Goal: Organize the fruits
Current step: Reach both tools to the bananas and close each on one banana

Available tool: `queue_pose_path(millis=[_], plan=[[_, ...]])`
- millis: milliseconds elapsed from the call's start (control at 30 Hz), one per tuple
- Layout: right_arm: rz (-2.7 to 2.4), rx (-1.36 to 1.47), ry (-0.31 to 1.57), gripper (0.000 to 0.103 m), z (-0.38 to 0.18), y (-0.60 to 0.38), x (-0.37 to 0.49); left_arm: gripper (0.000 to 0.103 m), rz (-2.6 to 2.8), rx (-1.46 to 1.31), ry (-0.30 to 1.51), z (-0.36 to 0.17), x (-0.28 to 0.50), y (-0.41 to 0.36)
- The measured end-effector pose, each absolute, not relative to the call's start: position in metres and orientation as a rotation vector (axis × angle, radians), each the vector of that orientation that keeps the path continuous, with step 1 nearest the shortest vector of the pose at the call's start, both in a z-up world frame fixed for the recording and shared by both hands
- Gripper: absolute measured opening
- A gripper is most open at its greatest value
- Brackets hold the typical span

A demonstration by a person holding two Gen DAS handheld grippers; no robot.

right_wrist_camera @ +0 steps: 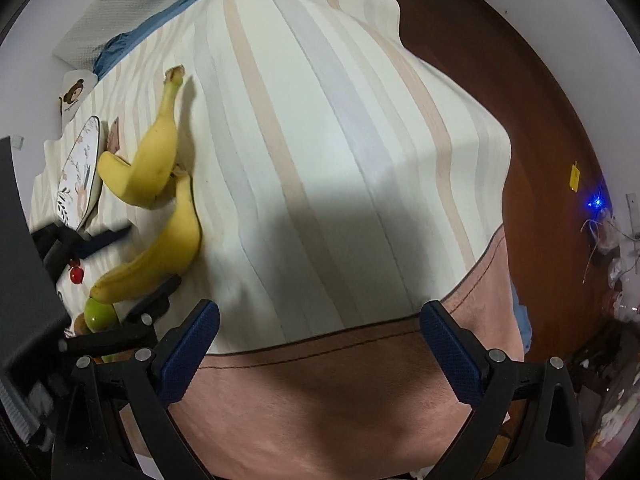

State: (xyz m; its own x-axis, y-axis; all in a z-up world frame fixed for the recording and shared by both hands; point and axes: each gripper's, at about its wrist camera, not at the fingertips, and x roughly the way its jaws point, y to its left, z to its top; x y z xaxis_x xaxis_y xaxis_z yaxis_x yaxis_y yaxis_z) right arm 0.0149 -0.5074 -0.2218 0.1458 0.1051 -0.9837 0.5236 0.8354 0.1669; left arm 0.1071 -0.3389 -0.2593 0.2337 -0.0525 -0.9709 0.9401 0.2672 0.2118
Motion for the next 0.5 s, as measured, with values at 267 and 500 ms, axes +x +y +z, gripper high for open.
queue_pose_path(millis=[267,500], plan=[[-0.366,0.672,1.371,0.103,-0.208,-0.527,0.006,0.034,-0.794,0.851,1.144,-0.245,0.112,-0.316],[-0.264,0.862,1.281,0.103,-0.204,-0.519,0.045,0.030,-0.699,0.747,1.206,-0.248,0.119,-0.282]])
